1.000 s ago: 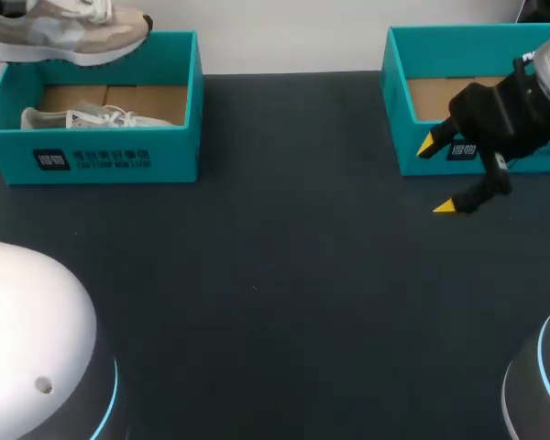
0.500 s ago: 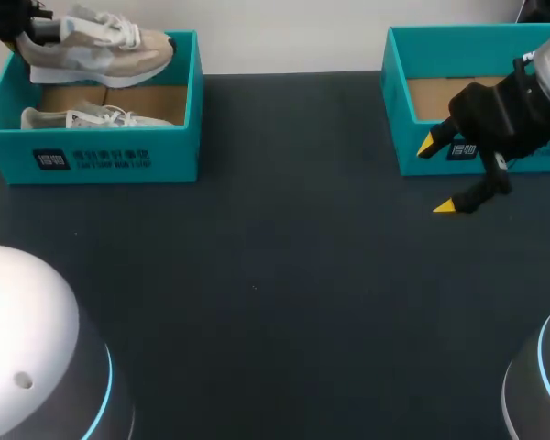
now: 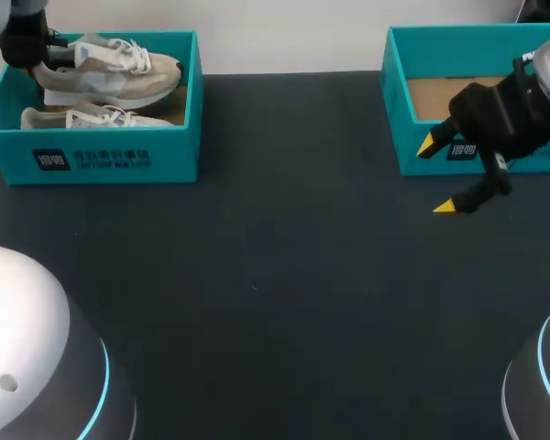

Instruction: Take the shoe out of the shoebox, open the shoe tongue, remove and reinsert the insole, then place the shoe into the shoebox

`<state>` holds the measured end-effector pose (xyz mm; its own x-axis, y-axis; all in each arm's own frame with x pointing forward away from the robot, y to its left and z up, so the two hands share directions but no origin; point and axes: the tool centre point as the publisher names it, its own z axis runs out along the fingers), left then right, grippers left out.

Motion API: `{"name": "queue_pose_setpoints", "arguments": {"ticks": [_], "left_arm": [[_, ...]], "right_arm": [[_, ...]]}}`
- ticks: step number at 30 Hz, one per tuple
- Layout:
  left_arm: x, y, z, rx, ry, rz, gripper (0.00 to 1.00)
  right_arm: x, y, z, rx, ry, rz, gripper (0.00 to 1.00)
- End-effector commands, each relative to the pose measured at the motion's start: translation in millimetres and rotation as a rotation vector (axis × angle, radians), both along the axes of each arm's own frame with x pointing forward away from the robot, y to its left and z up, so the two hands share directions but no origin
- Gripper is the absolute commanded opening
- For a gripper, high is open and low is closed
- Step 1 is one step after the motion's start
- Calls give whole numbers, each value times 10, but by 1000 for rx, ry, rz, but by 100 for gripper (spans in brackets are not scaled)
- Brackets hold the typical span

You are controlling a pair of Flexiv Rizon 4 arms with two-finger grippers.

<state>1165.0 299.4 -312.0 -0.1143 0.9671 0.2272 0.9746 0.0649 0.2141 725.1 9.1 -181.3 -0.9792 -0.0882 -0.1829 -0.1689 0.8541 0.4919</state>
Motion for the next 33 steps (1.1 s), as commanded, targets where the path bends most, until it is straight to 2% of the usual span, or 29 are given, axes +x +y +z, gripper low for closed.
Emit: {"name": "queue_pose_setpoints", "arguments": {"ticks": [1,11,19,20,21,23,26,27,28,30,32,33], "left_arm": [[137,-3,-106,2,20,12,0],[139,4,-422,23,58,3,0],[140,10,-549,28,70,23,0],[142,10,-555,28,70,24,4],[144,10,-563,28,76,23,20],[148,7,-572,28,98,29,28],[140,-2,-533,19,102,36,48],[131,-5,-515,16,104,36,61],[117,-7,-493,11,103,35,80],[85,-18,-428,-1,108,25,85],[51,-38,-335,-17,101,11,97],[35,-50,-275,-32,98,6,98]], "right_arm": [[12,12,-9,-2,2,0,100],[12,12,-9,-2,2,0,100],[12,12,-9,-2,2,0,100],[12,12,-9,-2,2,0,100],[12,12,-9,-2,2,0,100],[12,12,-9,-2,2,0,100],[12,12,-9,-2,2,0,100],[12,12,-9,-2,2,0,100],[12,12,-9,-2,2,0,100],[12,12,-9,-2,2,0,100],[12,12,-9,-2,2,0,100],[12,12,-9,-2,2,0,100]]}}
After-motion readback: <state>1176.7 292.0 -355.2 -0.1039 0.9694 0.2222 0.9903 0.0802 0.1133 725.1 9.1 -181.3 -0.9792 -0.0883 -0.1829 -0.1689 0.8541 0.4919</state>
